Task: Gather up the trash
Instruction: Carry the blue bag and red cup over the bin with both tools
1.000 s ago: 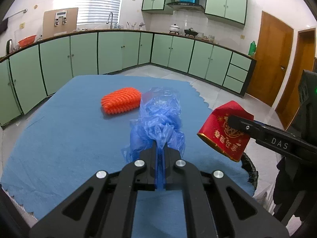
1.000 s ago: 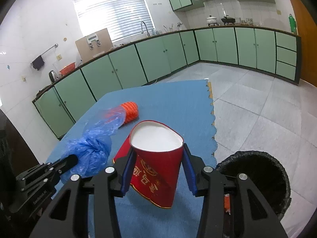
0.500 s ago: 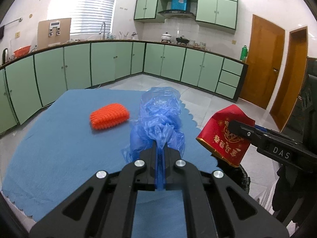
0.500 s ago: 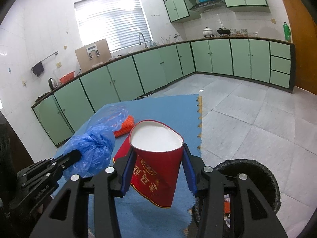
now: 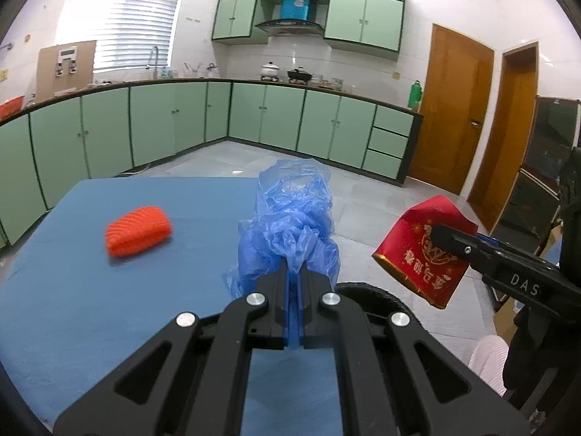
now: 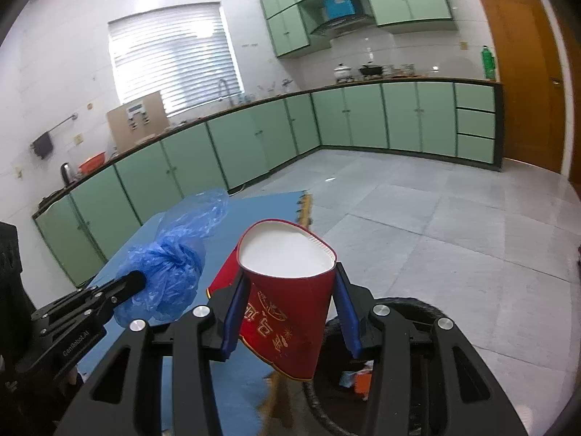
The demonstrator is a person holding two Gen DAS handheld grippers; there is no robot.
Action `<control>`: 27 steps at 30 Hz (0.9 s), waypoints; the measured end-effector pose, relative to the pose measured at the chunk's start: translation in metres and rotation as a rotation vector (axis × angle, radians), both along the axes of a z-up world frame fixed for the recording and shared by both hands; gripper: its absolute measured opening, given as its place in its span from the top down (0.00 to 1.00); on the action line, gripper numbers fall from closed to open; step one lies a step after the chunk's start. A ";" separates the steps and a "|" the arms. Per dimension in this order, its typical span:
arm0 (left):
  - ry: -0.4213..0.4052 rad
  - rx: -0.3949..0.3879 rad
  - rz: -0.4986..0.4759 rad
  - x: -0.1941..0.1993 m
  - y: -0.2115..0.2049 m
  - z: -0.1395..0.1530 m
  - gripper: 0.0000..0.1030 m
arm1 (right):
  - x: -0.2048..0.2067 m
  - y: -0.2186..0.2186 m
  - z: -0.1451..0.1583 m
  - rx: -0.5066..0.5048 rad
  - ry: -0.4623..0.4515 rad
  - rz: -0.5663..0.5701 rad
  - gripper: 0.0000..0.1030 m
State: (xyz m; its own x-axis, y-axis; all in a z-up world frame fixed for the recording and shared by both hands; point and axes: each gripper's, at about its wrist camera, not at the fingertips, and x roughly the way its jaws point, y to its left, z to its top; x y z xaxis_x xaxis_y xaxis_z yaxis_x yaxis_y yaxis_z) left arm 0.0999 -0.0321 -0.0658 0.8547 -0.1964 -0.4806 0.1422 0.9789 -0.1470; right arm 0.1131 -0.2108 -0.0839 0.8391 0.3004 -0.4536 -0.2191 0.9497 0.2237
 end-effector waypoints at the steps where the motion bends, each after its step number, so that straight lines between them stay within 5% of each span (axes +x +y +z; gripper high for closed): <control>1: 0.002 -0.003 -0.012 0.002 -0.005 -0.001 0.98 | -0.001 -0.005 0.000 -0.001 -0.002 -0.013 0.57; 27: 0.102 0.025 -0.201 0.063 -0.125 -0.057 0.98 | 0.012 -0.110 -0.044 -0.034 0.080 -0.238 0.57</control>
